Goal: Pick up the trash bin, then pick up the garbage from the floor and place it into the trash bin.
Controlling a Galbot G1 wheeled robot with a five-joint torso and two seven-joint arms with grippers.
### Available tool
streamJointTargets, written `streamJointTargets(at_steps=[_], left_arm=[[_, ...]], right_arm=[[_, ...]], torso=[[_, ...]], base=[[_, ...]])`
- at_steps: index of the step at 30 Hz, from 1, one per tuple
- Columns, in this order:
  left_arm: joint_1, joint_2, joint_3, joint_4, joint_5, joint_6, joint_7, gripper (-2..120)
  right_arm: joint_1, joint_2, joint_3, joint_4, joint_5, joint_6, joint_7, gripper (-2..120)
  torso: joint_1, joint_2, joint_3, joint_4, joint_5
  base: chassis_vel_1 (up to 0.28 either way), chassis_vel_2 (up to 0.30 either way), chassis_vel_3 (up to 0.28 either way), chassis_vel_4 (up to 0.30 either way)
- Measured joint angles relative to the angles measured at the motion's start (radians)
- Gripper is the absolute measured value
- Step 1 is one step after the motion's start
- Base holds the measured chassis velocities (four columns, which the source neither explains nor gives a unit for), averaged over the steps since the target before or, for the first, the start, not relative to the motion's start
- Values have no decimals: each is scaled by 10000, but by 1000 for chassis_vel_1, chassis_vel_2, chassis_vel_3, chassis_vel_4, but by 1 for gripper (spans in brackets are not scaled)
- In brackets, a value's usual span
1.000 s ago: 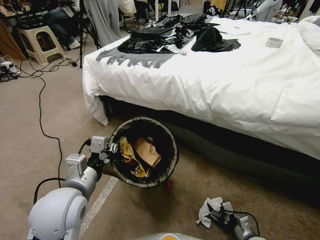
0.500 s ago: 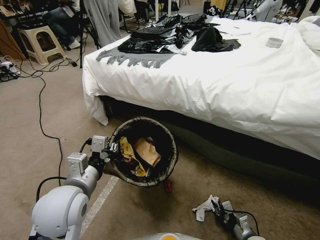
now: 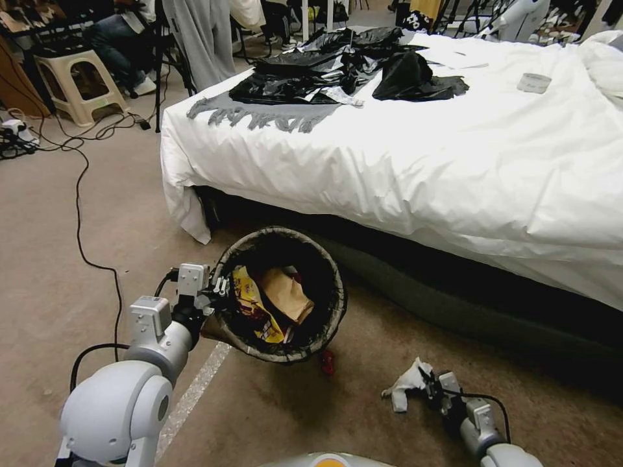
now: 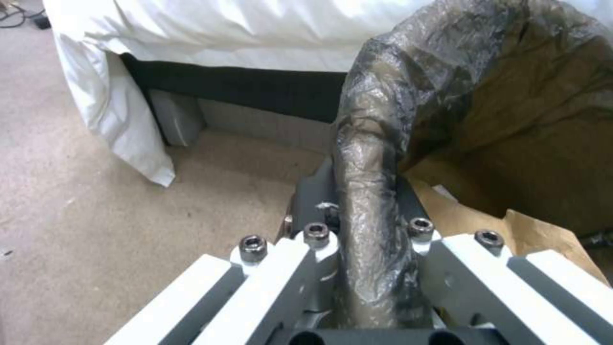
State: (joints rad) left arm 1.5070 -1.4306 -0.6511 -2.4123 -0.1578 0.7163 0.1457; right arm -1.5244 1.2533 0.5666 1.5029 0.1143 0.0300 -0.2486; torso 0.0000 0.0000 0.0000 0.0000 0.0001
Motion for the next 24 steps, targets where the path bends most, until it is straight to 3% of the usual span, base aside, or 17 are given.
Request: streamJointTargets(at_steps=[4,7,8,10,12,17,24], left_arm=[[14,18,-46,-36,-52,0,0,3],[34,36,-73,-61,-96,0,-1,3],[34,36,-73,-61,-96,0,-1,3],[51,40,-79,-77,-110,0,-2,3],[55,41,-79,-80,-112,0,-2,3],[94,53,-84,-90,-116,0,5,3],[53,62,-46,-47,-115,0,5,3]], right_arm=[[-241,-138,231,1088,235,-87,98,0],[-434,-408,628,2923,772,-618,196,0],[-434,-408,628,2923,772,-618,196,0],[-456,-775,918,4102,1279,-1052,340,0],[-455,-825,953,4222,1333,-1095,354,0],[-324,-1613,1367,6325,2474,-1859,621,0],[577,-2098,1115,8167,3898,-3150,1098,0]], torso=[[0,1,0,-2,-1],[0,0,0,0,-2],[0,0,0,0,-2],[0,0,-1,0,-1],[0,0,-1,0,0],[0,0,-1,0,-4],[0,0,-1,-1,-2]], base=[[0,0,0,0],[0,0,0,0],[0,0,0,0],[0,0,0,0],[0,0,0,0],[0,0,0,0],[0,0,0,0]])
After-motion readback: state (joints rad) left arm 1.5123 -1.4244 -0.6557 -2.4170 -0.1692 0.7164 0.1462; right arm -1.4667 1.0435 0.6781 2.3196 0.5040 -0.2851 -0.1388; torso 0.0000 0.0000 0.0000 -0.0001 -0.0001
